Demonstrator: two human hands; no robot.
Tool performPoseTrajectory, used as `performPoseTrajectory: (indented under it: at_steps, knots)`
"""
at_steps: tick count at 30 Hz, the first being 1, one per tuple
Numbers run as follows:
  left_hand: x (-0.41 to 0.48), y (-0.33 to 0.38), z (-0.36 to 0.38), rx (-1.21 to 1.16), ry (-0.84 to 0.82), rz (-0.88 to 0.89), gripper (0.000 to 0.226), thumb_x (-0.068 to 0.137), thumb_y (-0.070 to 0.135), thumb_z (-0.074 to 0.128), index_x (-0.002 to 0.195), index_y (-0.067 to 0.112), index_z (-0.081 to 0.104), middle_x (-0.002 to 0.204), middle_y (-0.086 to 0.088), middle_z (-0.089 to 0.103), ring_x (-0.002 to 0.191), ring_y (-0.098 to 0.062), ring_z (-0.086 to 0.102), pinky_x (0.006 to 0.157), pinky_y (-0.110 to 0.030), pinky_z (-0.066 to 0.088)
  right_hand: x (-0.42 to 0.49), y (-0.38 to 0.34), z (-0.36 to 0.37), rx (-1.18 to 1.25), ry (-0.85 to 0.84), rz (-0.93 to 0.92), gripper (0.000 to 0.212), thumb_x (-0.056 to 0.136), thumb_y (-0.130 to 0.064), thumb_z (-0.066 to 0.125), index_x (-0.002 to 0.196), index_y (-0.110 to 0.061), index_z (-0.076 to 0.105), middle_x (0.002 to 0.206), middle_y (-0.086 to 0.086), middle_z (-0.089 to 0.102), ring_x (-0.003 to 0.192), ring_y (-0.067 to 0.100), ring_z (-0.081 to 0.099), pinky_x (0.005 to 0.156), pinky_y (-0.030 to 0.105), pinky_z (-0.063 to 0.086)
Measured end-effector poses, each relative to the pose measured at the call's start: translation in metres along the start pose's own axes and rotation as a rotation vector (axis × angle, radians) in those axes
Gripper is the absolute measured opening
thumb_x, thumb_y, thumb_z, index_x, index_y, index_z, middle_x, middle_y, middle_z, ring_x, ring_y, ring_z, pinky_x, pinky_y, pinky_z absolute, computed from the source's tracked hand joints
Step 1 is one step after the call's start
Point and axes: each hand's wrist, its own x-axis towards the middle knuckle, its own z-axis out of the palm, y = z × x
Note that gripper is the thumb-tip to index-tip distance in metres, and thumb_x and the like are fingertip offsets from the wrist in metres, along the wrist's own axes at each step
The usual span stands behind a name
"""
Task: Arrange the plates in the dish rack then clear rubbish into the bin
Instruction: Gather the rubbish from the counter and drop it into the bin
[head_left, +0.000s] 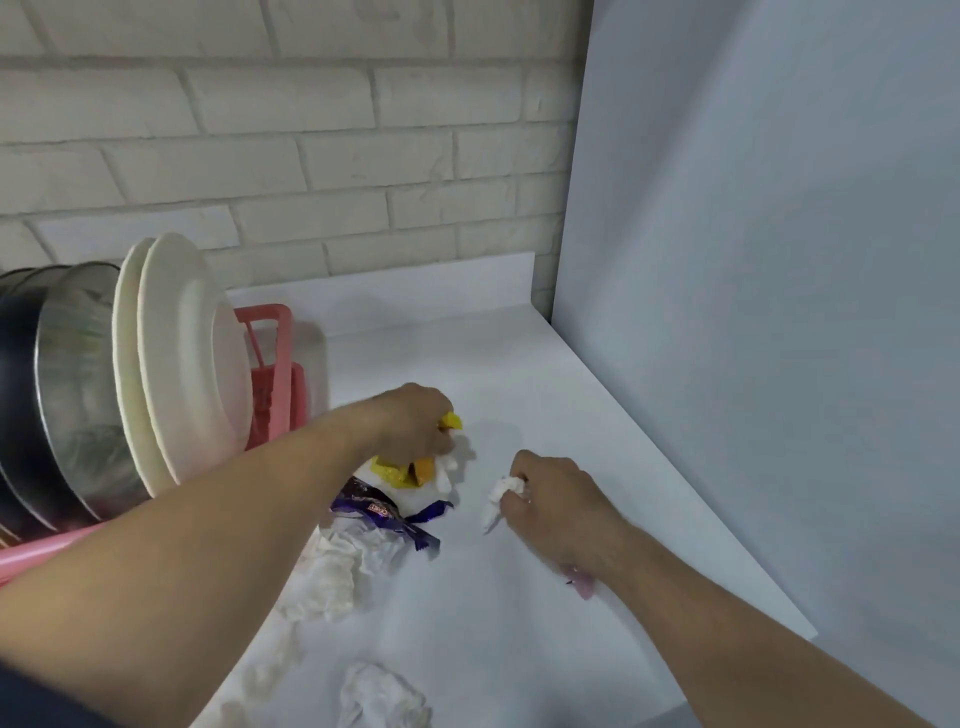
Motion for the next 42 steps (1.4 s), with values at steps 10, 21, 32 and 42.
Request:
performPoseTrajectory:
  at_steps: [10, 21, 32, 42]
  knots:
    - [-0.036, -0.01, -0.028, -0.438, 0.466, 0.056, 0.016, 0.086, 0.01, 0.051, 0.086, 0.018, 0.064, 0.074, 0.003, 0.064, 0.061, -0.011, 0.058, 0.044, -0.014, 0.039, -0.015, -0.013, -0.025, 0.367, 0.019, 0.043, 0.047, 0.085, -0.012, 0.037, 0.108, -0.039, 0.068, 0.084, -0.01, 0.063, 0.052, 0.012, 0.067, 0.049, 0.025, 0.053]
    - [-0.106, -0.015, -0.007, -0.538, 0.61, 0.009, 0.021, 0.071, 0.003, 0.067, 0.063, 0.016, 0.051, 0.059, 0.001, 0.053, 0.054, -0.019, 0.05, 0.048, -0.027, 0.041, -0.067, -0.067, -0.039, 0.293, 0.083, 0.042, 0.019, 0.068, -0.029, 0.072, 0.08, -0.033, 0.057, 0.076, -0.006, 0.059, 0.04, 0.002, 0.048, 0.037, 0.011, 0.035]
    - [-0.169, -0.026, 0.019, -0.652, 0.642, 0.139, 0.021, 0.082, 0.004, 0.055, 0.078, 0.024, 0.061, 0.069, 0.0, 0.063, 0.054, -0.014, 0.054, 0.049, -0.027, 0.047, -0.118, -0.11, -0.015, 0.198, 0.044, 0.047, 0.027, 0.087, -0.01, 0.044, 0.083, -0.033, 0.056, 0.092, 0.003, 0.062, 0.078, 0.027, 0.069, 0.058, 0.031, 0.053]
    - [-0.223, 0.0, 0.048, -0.829, 0.598, 0.127, 0.059, 0.056, 0.031, 0.092, 0.097, 0.021, 0.052, 0.084, -0.005, 0.059, 0.058, -0.01, 0.059, 0.044, -0.024, 0.049, -0.172, -0.106, -0.007, 0.12, 0.101, 0.06, 0.027, 0.081, -0.053, 0.064, 0.087, -0.038, 0.043, 0.078, 0.0, 0.061, 0.051, 0.013, 0.054, 0.05, 0.026, 0.043]
